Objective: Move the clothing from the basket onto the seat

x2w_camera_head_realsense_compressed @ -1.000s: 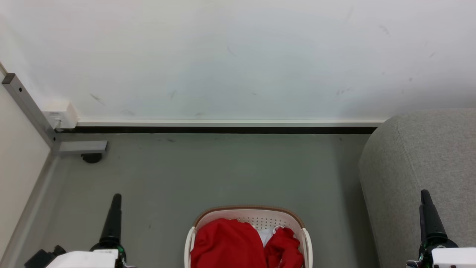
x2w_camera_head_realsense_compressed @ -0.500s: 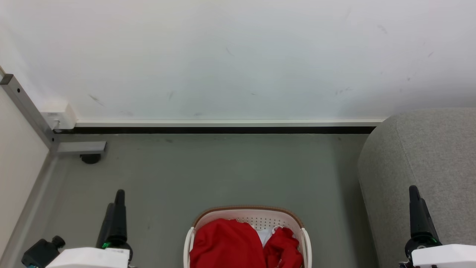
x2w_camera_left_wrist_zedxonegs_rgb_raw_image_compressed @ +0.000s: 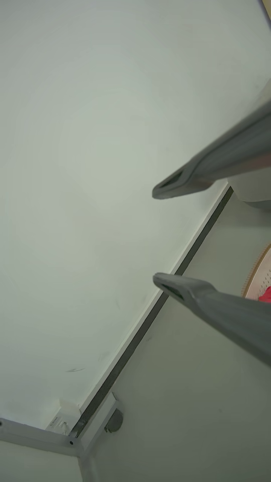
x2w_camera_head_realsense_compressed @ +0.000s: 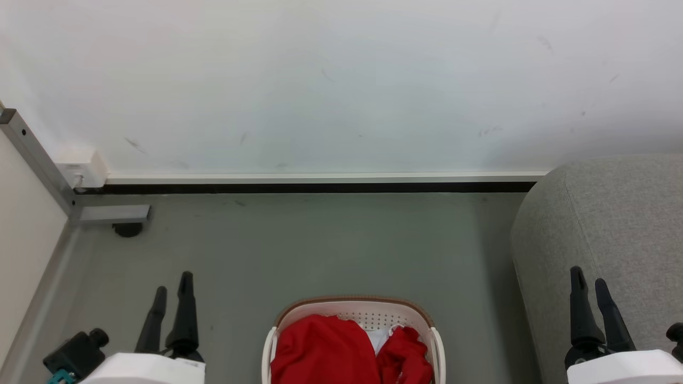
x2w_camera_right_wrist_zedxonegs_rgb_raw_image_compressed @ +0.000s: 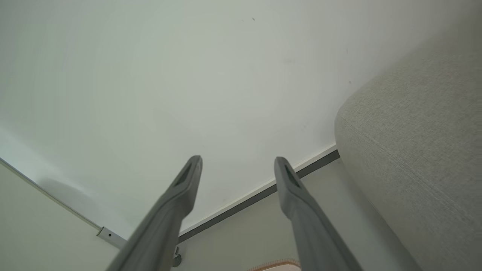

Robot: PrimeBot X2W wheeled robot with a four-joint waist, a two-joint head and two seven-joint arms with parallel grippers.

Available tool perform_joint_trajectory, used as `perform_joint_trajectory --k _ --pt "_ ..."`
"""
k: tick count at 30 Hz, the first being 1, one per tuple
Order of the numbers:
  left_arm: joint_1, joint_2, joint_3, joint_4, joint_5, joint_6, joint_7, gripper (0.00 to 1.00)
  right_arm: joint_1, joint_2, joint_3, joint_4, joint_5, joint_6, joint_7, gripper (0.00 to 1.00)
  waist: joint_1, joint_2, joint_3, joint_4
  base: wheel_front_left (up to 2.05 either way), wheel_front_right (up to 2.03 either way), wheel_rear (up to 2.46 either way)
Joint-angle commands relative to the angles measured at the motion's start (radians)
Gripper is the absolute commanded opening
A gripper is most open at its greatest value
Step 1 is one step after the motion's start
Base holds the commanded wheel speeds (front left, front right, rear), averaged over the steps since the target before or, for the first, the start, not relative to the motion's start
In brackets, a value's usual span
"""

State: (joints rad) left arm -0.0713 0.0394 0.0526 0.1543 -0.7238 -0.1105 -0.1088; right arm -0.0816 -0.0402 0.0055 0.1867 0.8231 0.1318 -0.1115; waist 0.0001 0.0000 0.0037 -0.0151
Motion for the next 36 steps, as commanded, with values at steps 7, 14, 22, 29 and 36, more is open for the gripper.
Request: perform_joint_trajectory --k 7,14,22,29,36 --pt "0.005 0.012 -0.023 -0.007 0.177 0.019 -0.029 1.00 -0.026 -0.011 0.003 0.012 -0.164 -0.001 -0.027 1.00 -0.0001 0.0000 -0.002 -0.001 0.00 0.00 0.00" --pt "0.012 0.014 -0.040 0.002 0.275 0.037 -0.048 1.00 -0.028 -0.012 0.019 0.034 -0.276 -0.001 -0.046 1.00 -0.0001 0.0000 -0.004 -0.003 0.00 0.00 0.00" --pt "0.012 0.024 -0.056 0.004 0.356 0.051 -0.069 1.00 -0.032 -0.012 0.030 0.058 -0.357 -0.001 -0.066 1.00 -0.0001 0.0000 -0.005 -0.005 0.00 0.00 0.00" --pt "0.009 0.028 -0.065 0.002 0.417 0.057 -0.085 1.00 -0.038 -0.013 0.039 0.066 -0.412 -0.001 -0.082 1.00 -0.0001 0.0000 -0.003 -0.007 0.00 0.00 0.00" --pt "0.010 0.029 -0.072 0.002 0.477 0.059 -0.099 1.00 -0.038 -0.013 0.047 0.066 -0.462 -0.002 -0.096 1.00 -0.0001 0.0000 -0.003 -0.008 0.00 0.00 0.00"
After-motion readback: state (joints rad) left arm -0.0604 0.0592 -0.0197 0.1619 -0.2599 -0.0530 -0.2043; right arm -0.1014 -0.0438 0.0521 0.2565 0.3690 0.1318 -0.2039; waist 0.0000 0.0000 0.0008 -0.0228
